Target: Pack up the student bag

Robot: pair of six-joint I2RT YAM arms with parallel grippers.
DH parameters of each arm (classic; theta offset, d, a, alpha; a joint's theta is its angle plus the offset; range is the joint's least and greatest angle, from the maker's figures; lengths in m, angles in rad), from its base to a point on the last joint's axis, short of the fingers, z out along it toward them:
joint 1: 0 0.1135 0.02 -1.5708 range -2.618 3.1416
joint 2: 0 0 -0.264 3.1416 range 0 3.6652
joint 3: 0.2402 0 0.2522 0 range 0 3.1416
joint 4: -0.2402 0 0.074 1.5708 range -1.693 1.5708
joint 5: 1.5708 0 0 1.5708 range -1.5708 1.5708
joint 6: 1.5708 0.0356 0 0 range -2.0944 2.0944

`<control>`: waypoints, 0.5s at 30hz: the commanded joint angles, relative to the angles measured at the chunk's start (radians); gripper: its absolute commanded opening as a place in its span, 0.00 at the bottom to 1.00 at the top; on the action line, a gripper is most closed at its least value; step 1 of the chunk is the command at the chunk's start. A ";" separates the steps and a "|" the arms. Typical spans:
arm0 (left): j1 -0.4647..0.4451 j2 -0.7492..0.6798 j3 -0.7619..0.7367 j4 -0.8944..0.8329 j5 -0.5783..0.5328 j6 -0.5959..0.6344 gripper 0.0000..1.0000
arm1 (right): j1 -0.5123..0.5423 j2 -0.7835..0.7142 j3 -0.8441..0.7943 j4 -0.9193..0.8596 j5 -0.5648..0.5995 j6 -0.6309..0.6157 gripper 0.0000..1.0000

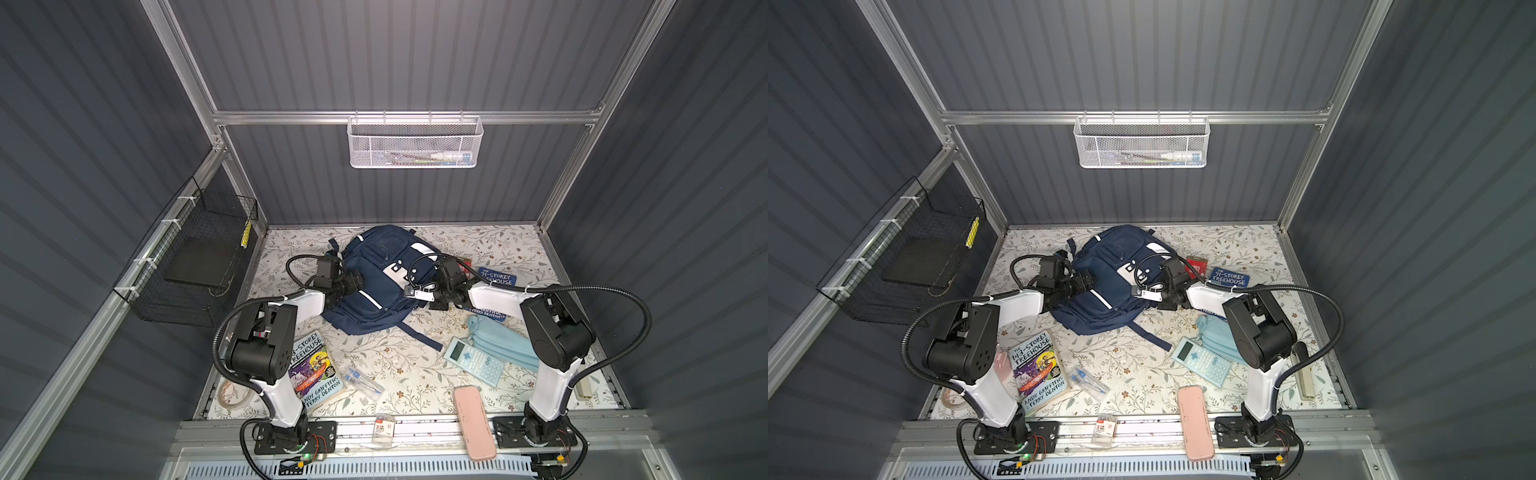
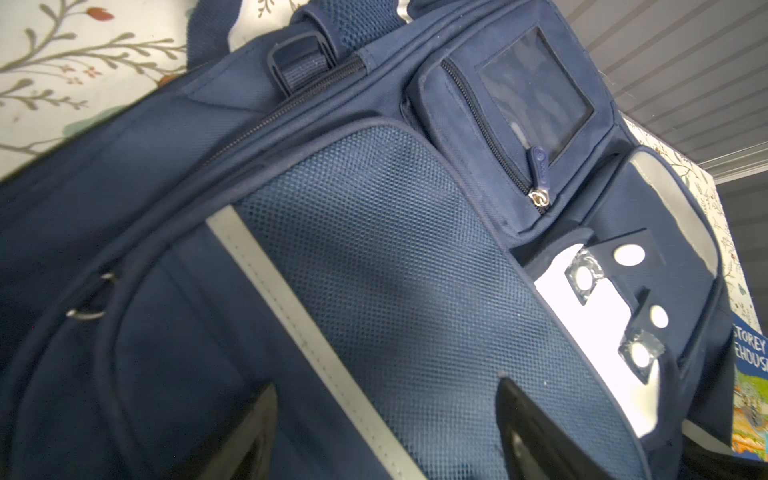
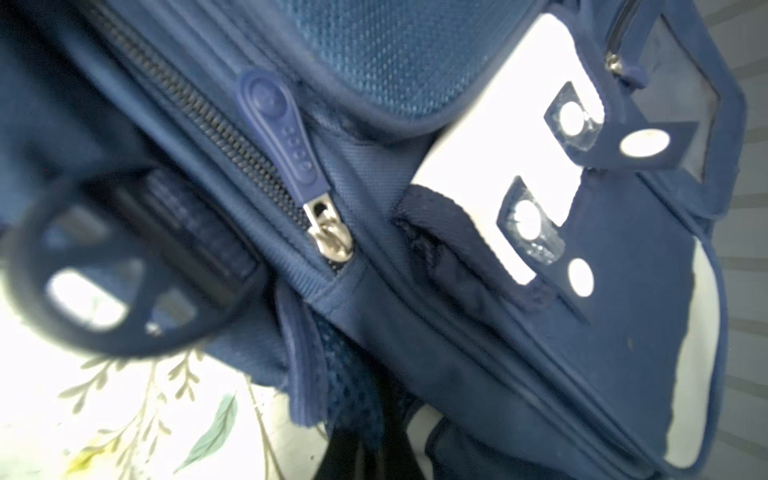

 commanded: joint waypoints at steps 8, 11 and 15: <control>0.015 -0.309 0.032 -0.160 0.125 -0.013 0.75 | -0.007 -0.055 0.293 -0.385 -0.147 0.241 0.00; -0.047 -0.429 -0.016 -0.143 0.124 -0.025 0.75 | -0.006 -0.044 0.315 -0.384 -0.148 0.275 0.00; -0.225 -0.503 -0.116 -0.019 0.103 -0.121 0.75 | -0.005 -0.053 0.318 -0.366 -0.170 0.312 0.00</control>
